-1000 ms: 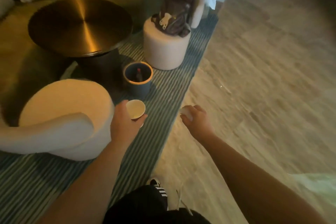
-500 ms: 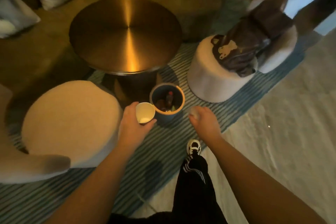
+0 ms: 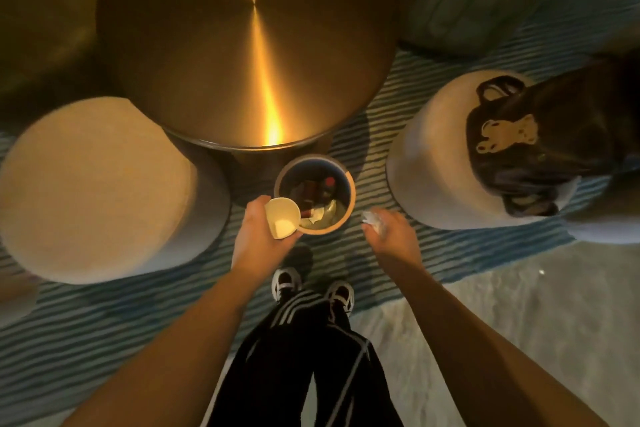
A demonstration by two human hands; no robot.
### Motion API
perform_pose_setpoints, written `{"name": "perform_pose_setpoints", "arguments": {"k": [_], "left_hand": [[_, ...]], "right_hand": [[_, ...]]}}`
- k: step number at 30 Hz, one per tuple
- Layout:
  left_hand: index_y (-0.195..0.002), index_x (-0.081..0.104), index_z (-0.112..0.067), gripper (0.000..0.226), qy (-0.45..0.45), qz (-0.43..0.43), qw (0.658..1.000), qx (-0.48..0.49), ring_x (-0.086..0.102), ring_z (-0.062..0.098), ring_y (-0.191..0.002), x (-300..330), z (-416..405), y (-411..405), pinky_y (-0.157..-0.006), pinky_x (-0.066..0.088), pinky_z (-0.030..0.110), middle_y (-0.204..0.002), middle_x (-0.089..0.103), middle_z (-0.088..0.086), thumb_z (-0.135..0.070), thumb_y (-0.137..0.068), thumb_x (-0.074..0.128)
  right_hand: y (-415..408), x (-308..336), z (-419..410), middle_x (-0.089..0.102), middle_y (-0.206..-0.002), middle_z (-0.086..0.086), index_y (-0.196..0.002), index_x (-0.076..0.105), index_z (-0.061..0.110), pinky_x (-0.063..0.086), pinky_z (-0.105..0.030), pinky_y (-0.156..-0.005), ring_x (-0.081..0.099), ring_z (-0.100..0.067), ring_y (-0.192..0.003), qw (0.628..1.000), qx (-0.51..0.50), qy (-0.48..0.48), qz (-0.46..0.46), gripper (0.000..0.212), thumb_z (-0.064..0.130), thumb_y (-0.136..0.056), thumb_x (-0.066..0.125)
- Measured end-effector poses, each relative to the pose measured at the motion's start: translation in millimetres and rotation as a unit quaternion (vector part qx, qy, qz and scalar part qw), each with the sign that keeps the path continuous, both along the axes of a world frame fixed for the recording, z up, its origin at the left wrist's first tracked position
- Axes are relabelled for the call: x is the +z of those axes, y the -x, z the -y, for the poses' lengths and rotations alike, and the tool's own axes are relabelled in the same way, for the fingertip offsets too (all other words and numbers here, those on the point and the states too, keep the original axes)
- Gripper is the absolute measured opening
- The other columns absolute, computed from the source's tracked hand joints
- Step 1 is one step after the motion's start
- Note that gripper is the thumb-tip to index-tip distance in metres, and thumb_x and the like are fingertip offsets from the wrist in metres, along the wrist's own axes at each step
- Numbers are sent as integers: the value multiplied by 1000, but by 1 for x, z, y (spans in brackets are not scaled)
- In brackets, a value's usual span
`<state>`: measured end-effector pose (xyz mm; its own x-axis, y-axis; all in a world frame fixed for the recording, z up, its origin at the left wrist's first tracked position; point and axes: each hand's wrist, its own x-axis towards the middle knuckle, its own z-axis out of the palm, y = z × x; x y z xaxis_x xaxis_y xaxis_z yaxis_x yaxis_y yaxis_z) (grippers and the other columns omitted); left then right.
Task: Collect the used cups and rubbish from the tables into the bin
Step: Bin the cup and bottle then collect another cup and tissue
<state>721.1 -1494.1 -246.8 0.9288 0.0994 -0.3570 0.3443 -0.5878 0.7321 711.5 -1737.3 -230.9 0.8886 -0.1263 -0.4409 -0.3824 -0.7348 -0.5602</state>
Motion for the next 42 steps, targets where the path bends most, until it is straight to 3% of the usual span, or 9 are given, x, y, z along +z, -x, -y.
{"name": "perform_pose_setpoints", "arguments": {"k": [2, 6, 10, 14, 17, 22, 29, 35, 42], "left_hand": [[-117, 35, -39, 78, 4, -13, 1000, -4, 47, 4, -93, -33, 10, -18, -64, 38, 16, -111, 42, -14, -44, -57, 85], [-128, 37, -27, 88, -12, -56, 998, -39, 52, 14, -107, -113, 31, -49, -80, 48, 31, -124, 46, -3, -44, -55, 83], [-130, 34, -29, 92, -25, -82, 995, -49, 50, 18, -111, -177, 38, -67, -79, 39, 26, -126, 46, -1, -44, -53, 83], [-137, 34, -18, 103, -33, -75, 993, -84, 44, 22, -121, -213, 29, -71, -89, 32, 24, -134, 45, 5, -42, -53, 87], [-142, 30, -14, 96, -92, -49, 987, -126, 40, 25, -128, -221, 20, -65, -101, 36, 31, -142, 41, 9, -47, -67, 79], [-146, 26, -15, 76, -169, -16, 975, -142, 34, 24, -133, -215, 8, -62, -104, 36, 44, -145, 39, 10, -54, -86, 50], [-149, 20, -17, 73, -183, -16, 978, -101, 18, 24, -142, -192, -1, -50, -113, 23, 46, -153, 28, 9, -53, -90, 43], [-149, 20, -14, 73, -183, -27, 980, -73, 17, 23, -143, -142, -11, -36, -113, 21, 45, -154, 26, 9, -52, -92, 43], [-149, 23, -14, 71, -193, -25, 981, 15, 20, 25, -141, -33, -36, 2, -113, 19, 43, -152, 28, 11, -49, -91, 47]], "right_hand": [[-16, -34, 1, 61, -116, -8, -120, 62, 17, 35, -27, -87, 54, -22, -109, 1000, -6, 9, -12, 31, 29, -92, 56], [-44, -105, -7, 63, -118, -12, -123, 61, 8, 38, -27, -93, 56, -25, -110, 998, 39, 46, 32, 35, 26, -94, 57], [-66, -165, -16, 63, -120, -7, -126, 58, 12, 42, -23, -92, 57, -16, -108, 998, 27, 51, 23, 37, 31, -94, 54], [-79, -198, -25, 64, -118, -5, -121, 61, 16, 50, -34, -92, 60, -15, -105, 999, -1, 18, 37, 31, 29, -93, 58], [-87, -217, -29, 63, -115, -3, -119, 61, 20, 52, -31, -87, 60, -14, -101, 998, 4, 30, 50, 29, 31, -92, 58], [-95, -239, -44, 58, -117, -6, -124, 55, 18, 52, -34, -86, 57, -18, -105, 988, 76, 101, 84, 38, 38, -92, 55], [-101, -239, -49, 35, -149, -14, -145, 34, 14, 36, -44, -111, 32, -27, -140, 989, 97, 89, 71, 83, 48, -78, 70], [-80, -183, -36, 35, -151, -13, -145, 34, 15, 33, -45, -113, 32, -27, -141, 988, 110, 87, 66, 73, 44, -85, 64], [-55, -64, -29, 28, -155, -7, -147, 29, 22, 28, -43, -115, 24, -23, -143, 981, 167, 76, 60, 63, 40, -92, 54]]}}
